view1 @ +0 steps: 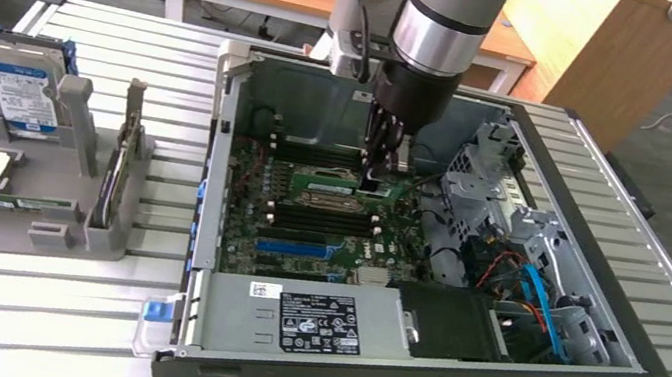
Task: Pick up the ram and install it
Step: 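Insert the ram into the slot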
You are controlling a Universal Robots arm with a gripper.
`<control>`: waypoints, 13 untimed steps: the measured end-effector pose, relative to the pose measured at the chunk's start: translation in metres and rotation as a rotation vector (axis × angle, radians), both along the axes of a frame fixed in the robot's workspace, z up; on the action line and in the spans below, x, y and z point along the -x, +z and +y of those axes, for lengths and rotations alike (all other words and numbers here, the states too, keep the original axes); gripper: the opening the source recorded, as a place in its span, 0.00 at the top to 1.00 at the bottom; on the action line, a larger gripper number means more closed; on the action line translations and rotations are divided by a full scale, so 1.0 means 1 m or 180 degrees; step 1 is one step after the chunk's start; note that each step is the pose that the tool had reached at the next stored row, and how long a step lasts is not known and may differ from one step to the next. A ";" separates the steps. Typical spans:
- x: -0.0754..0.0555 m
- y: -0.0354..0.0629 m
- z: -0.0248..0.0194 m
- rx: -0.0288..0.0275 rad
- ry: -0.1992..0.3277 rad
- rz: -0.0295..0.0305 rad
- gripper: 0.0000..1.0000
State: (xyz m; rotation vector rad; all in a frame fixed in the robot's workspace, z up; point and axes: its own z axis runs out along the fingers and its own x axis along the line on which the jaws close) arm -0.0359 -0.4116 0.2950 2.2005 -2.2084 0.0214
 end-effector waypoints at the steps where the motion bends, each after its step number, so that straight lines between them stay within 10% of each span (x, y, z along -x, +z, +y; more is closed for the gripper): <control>1: 0.000 -0.0007 0.0000 -0.0001 0.0000 0.0000 0.88; 13: 0.000 -0.0119 0.0000 0.0000 0.0000 0.0000 0.88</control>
